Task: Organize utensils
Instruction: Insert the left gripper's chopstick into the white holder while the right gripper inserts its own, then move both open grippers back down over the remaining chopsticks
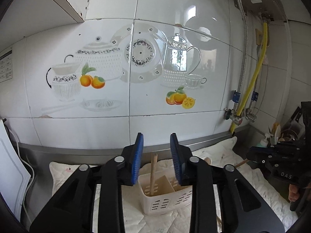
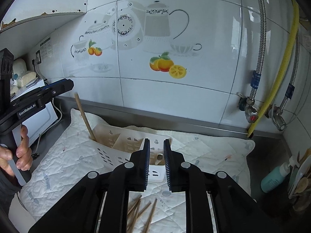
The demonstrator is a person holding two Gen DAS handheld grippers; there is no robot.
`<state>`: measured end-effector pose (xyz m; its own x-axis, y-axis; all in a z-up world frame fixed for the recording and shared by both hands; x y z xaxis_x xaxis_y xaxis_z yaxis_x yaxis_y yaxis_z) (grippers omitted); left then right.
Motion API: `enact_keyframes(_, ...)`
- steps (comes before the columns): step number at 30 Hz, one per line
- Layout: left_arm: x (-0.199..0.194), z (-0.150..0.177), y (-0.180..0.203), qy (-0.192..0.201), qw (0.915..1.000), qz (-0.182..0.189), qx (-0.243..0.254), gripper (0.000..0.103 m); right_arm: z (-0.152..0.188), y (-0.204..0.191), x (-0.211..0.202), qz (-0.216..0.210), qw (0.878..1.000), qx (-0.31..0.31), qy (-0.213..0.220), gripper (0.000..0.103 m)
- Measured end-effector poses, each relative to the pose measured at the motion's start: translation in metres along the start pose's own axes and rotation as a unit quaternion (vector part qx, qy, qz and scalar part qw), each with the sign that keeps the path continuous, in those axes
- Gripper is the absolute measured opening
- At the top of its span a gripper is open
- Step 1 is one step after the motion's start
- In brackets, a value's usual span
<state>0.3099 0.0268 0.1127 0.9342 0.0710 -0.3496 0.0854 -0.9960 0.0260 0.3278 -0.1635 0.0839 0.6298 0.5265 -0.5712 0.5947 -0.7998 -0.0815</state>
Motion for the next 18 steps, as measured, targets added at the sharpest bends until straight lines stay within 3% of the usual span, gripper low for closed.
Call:
enact_keyframes(2,-0.012,-0.002,-0.001,0.008,1.0000,0.002,0.002,0.040,0.002,-0.002,-0.012,0.007,1.000,-0.002,0.010,0.022)
enact_keyframes(7,-0.052,0.009,-0.004,0.012,0.9999,0.006,0.000,0.044,0.019,-0.011,-0.046,0.017,0.999,-0.006,0.034,0.022)
enact_keyframes(18,-0.128,0.126,-0.012,-0.045,0.9985,0.031,0.007,0.044,0.122,-0.041,-0.090,0.021,0.998,0.027,0.053,0.022)
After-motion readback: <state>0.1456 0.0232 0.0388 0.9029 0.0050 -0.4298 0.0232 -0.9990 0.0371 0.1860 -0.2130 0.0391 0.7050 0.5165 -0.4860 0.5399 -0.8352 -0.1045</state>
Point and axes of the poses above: each gripper's, at about its wrist camera, not at the fingertips, and x roughly the way its jaws point, y to its right, z to its underside, the point moved 7 cm from there along x, roughly the way its jaws point, and after that the axes turned 9 degrees about -z, right-handed, at the moved point
